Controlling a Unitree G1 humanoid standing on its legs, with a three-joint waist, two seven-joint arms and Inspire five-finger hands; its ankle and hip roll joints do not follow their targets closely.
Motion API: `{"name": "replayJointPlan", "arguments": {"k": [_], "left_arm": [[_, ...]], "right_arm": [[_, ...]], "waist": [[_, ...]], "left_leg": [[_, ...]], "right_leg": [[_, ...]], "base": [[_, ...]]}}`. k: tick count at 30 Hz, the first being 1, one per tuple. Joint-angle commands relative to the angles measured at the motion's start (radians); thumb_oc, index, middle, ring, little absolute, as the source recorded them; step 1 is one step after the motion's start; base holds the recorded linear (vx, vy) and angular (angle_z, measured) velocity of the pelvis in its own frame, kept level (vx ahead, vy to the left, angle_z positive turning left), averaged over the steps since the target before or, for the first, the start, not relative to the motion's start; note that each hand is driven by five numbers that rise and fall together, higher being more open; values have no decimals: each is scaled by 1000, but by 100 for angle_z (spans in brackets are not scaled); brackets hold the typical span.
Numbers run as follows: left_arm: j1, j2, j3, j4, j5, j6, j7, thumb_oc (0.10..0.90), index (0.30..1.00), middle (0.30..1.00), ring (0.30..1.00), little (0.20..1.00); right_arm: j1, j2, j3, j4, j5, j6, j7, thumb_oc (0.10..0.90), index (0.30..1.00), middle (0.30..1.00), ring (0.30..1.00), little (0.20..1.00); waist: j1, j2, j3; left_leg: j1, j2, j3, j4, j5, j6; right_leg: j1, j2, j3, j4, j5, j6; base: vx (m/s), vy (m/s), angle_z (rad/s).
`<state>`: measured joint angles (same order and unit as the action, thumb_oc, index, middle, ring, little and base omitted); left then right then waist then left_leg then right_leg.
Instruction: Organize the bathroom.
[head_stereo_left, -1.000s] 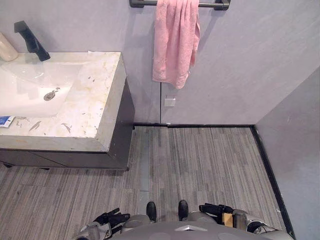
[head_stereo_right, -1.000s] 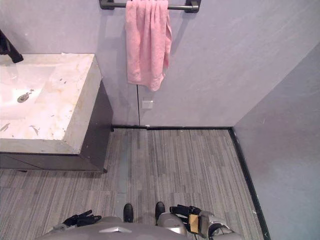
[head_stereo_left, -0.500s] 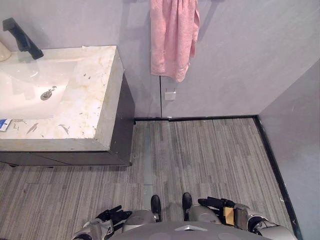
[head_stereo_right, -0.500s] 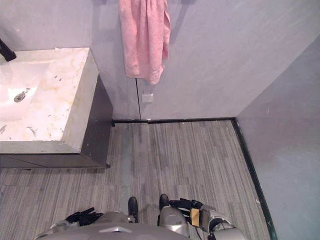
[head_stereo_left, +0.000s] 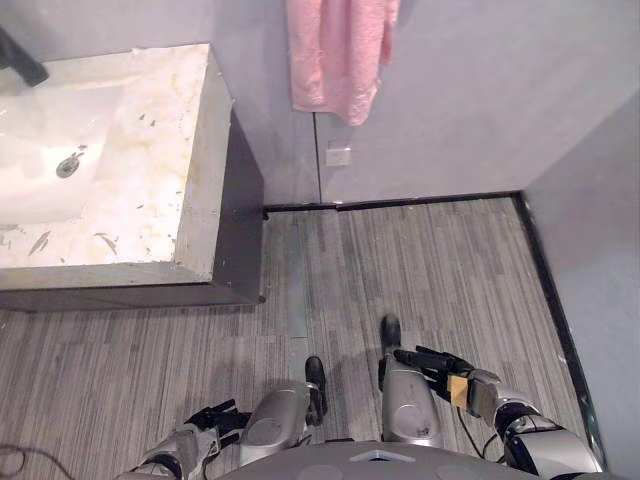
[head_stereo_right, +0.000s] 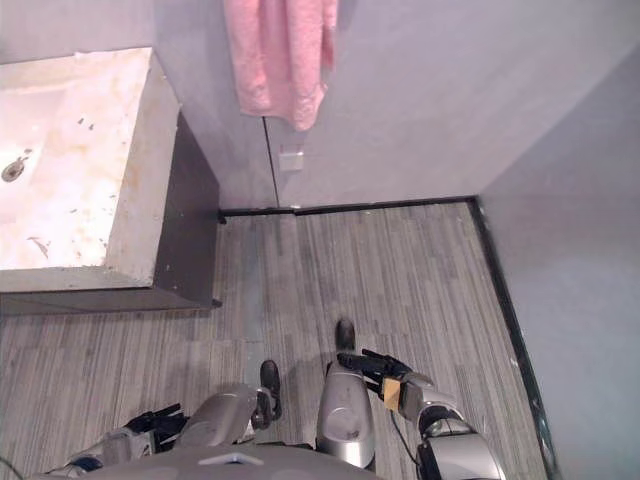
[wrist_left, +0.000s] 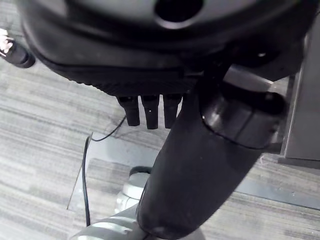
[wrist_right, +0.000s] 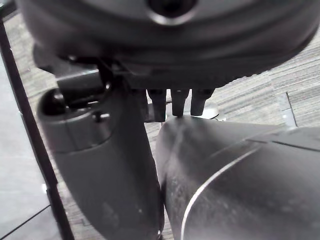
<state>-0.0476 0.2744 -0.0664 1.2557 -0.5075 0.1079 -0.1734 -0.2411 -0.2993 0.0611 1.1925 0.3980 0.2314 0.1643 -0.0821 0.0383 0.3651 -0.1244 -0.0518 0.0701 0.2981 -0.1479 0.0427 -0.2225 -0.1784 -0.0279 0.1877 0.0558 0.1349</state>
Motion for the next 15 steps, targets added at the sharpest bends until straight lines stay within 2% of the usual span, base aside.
{"name": "replayJointPlan", "arguments": {"k": [1,8,11,12,14,15], "left_arm": [[17,4,-28,-10,-31,13,-29,800,900,900,900,900],[14,-18,-34,4,-34,9,-23,800,900,900,900,900],[22,-16,-15,11,-21,-8,-10,800,900,900,900,900],[27,-15,-6,11,-12,-13,-6,800,900,900,900,900],[33,-12,5,6,-2,-25,-5,800,900,900,900,900],[32,-6,9,3,5,-33,-5,800,900,900,900,900]], "right_arm": [[154,8,100,114,-46,80,7,800,900,900,900,900],[153,3,90,94,-64,73,19,800,900,900,900,900],[169,8,96,91,-71,78,24,800,900,900,900,900],[177,11,99,90,-76,79,21,800,900,900,900,900],[191,11,105,87,-65,80,11,800,900,900,900,900],[201,9,111,85,-60,79,4,800,900,900,900,900]], "waist": [[-39,-1,-14],[-58,9,-9],[-61,12,-22],[-62,12,-28],[-65,13,-43],[-66,6,-50]], "left_leg": [[10,79,89,70,-76,-12],[11,103,109,70,-38,-33],[27,110,101,97,0,-46],[36,113,93,124,21,-54],[33,122,76,227,100,-75],[-17,128,64,356,156,-81]], "right_leg": [[-45,3,-10,50,-50,7],[-53,28,-32,75,-90,-29],[-33,43,-47,78,-114,-52],[-19,53,-52,79,-126,-66],[3,81,-52,76,-148,-100],[23,99,-51,68,-156,-126]], "base": [[134,-164,16],[147,-116,4],[193,-158,9],[194,-169,14],[189,-215,10],[166,-285,10]]}}
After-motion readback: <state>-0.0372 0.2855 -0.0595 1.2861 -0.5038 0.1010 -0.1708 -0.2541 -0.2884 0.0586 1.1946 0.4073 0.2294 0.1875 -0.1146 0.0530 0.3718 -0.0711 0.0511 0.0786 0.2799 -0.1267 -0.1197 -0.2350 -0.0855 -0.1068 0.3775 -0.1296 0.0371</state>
